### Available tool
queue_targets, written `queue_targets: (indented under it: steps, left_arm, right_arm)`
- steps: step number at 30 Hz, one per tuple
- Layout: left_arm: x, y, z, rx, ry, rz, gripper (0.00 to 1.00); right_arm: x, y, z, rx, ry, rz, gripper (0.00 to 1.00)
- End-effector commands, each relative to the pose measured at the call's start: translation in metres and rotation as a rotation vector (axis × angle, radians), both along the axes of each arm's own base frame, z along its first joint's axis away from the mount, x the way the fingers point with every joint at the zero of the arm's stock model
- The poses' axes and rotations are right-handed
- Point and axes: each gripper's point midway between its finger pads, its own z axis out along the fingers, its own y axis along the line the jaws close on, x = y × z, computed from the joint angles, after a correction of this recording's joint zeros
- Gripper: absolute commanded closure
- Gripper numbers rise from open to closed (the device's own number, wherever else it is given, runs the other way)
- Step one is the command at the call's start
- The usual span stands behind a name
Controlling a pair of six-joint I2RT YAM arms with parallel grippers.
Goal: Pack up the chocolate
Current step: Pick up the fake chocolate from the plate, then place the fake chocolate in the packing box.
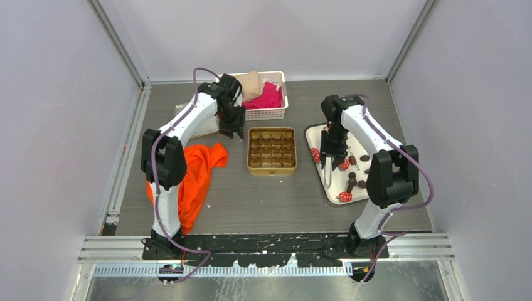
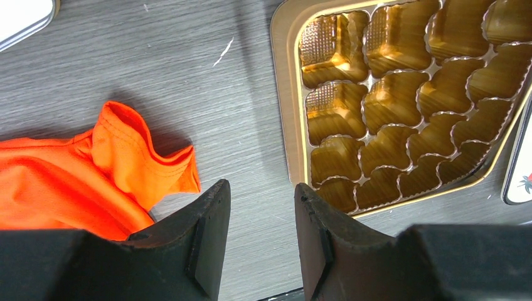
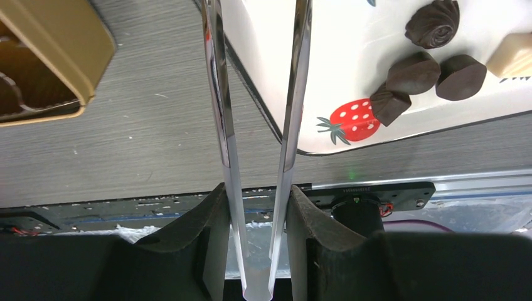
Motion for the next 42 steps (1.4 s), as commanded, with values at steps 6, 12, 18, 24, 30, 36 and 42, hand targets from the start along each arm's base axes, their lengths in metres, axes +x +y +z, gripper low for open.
queue_targets:
  steps: [6,12,18,24,30,36,42]
  left_arm:
    - [0.013,0.022,0.021,-0.016,-0.050,0.056,0.57]
    - [0.016,0.040,0.027,-0.035,-0.057,0.105,0.57]
    - [0.015,0.056,0.034,-0.042,-0.068,0.137,0.57]
    - [0.009,0.062,0.036,-0.044,-0.075,0.147,0.57]
    - [0.004,0.064,0.036,-0.049,-0.073,0.147,0.57]
    - [0.000,0.065,0.035,-0.058,-0.070,0.149,0.57]
    - [-0.002,0.067,0.039,-0.059,-0.080,0.150,0.57]
  right_arm:
    - [0.018,0.043,0.039,0.058,-0.111,0.108,0.99]
    - [0.032,0.098,0.051,0.097,-0.156,0.228,0.99]
    - [0.042,0.148,0.051,0.126,-0.170,0.321,0.99]
    - [0.047,0.179,0.045,0.154,-0.173,0.363,0.99]
    - [0.051,0.190,0.033,0.156,-0.152,0.374,0.99]
    - [0.051,0.208,0.023,0.167,-0.130,0.404,0.99]
    - [0.052,0.221,0.014,0.169,-0.121,0.425,0.99]
